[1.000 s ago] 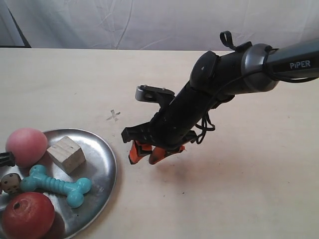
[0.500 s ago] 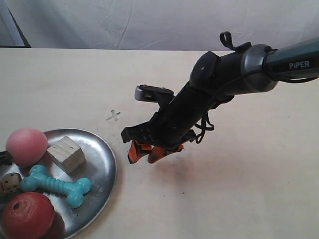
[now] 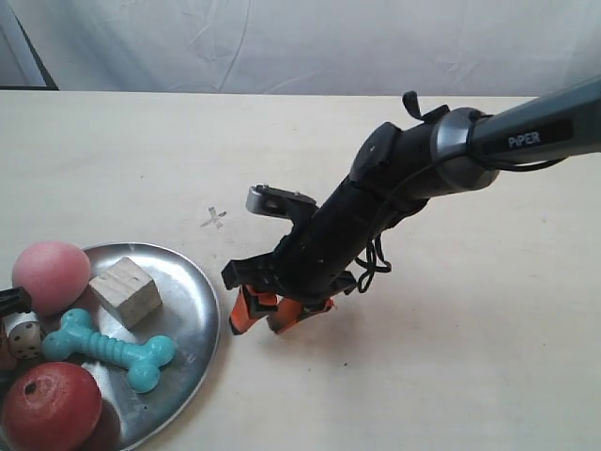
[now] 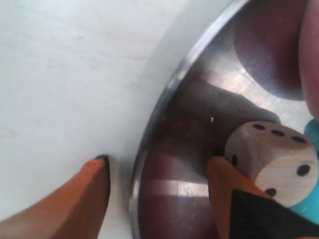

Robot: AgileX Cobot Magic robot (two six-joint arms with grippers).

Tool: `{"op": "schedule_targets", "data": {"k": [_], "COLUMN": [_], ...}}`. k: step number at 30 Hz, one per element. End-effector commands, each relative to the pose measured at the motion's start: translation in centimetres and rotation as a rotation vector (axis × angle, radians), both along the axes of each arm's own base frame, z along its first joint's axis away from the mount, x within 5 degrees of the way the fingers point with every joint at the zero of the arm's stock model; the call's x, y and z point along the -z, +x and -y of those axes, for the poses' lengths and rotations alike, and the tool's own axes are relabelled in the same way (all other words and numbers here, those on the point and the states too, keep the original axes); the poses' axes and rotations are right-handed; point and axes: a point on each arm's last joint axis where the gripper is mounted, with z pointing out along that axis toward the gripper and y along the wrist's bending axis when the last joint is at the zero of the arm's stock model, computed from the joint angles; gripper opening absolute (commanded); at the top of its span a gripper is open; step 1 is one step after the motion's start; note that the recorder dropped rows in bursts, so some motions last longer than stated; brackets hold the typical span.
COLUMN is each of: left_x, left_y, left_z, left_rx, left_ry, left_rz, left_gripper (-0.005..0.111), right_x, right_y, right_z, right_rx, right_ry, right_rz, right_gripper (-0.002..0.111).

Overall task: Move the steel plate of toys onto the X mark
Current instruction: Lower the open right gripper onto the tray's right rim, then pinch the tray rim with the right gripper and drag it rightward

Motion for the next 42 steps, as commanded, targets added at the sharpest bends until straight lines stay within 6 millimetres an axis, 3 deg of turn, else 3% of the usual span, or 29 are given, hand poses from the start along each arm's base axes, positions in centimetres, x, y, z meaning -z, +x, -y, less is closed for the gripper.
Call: {"op": "schedule_targets", "data": {"k": [1, 12, 24, 34, 37, 42], "left_x": [0.1, 0.1, 0.1, 0.1, 0.1, 0.1], "left_y": [0.0, 0.1, 0.1, 0.1, 0.1, 0.1], "left_z": [0.0, 0.0, 0.0, 0.0, 0.0, 0.0], "left_rx": [-0.015, -0.016, -0.016, -0.017, -0.017, -0.011], "left_ry": [-0.010, -0.008, -0.007, -0.009, -0.009, -0.008], "left_rz": [0.006, 0.013, 0.015, 0.013, 0.013, 0.017], "left_gripper": [0.056, 0.056, 0.056, 0.056, 0.056, 0.047], "right_x": [0.8, 1.8, 1.7, 1.8, 1.8, 2.2], "right_y": [-0.1, -0.1, -1.5, -1.7, -1.8, -1.7], "right_z": [-0.4, -1.1, -4.6, -6.1, -6.2, -6.2], "right_rx": [-0.002, 0.026, 0.082, 0.175, 0.175, 0.193], "right_ry": [0.051, 0.109, 0.137, 0.124, 0.121, 0.119], "right_rz": [-0.029, -0.063, -0.022, 0.029, 0.033, 0.026], "right_gripper": [0.055, 0.055, 0.055, 0.055, 0.042, -0.001]}}
